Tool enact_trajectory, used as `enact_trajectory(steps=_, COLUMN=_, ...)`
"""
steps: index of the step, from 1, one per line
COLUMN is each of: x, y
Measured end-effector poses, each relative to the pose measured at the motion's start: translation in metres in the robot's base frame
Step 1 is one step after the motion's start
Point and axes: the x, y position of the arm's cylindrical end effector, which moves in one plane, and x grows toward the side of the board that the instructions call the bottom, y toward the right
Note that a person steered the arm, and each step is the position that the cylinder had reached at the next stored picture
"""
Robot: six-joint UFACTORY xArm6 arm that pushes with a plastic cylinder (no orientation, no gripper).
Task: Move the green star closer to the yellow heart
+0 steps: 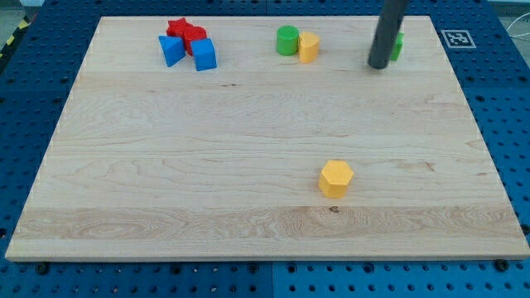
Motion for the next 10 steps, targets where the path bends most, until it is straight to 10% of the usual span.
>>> enact_trajectory(steps=10, x=-0.081, y=0.036)
